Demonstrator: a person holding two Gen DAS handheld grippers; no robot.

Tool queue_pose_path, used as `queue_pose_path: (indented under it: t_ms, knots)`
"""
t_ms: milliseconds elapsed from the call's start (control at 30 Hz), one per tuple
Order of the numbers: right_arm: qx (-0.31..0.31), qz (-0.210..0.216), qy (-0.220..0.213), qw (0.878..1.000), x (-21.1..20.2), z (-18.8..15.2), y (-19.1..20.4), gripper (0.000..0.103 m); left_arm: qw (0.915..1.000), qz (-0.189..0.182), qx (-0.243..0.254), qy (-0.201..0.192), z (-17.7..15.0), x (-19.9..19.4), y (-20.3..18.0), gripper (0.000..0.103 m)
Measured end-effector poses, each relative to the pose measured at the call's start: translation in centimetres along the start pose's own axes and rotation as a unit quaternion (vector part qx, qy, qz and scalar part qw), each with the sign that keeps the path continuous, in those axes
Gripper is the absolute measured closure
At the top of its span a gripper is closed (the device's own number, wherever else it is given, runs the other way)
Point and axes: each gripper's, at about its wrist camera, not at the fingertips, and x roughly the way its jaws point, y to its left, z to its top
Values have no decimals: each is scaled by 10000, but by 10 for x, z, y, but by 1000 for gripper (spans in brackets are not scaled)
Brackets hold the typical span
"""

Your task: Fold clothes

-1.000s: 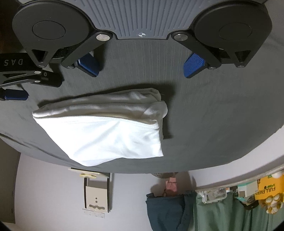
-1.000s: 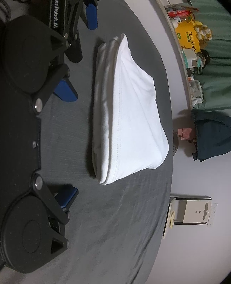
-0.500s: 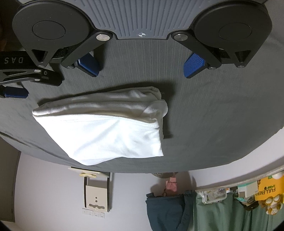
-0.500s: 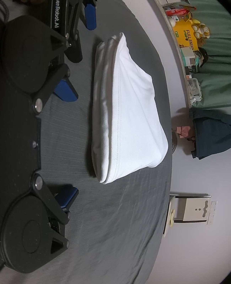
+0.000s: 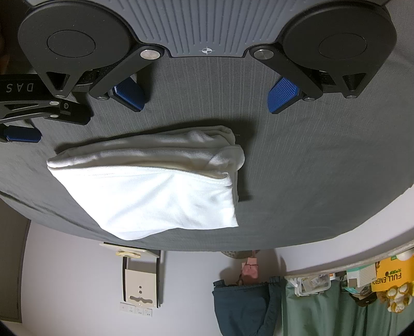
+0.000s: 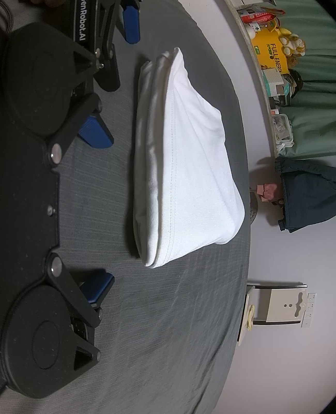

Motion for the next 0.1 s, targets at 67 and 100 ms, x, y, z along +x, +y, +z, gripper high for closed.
queue_pose_path:
  t_ms: [67,100]
  knots:
    - [-1,1,-1,10000,0,0,0,0,10000,0,1,1,0,0,0,0]
    - [-1,2,0,10000,0,0,0,0,10000,0,1,2,0,0,0,0]
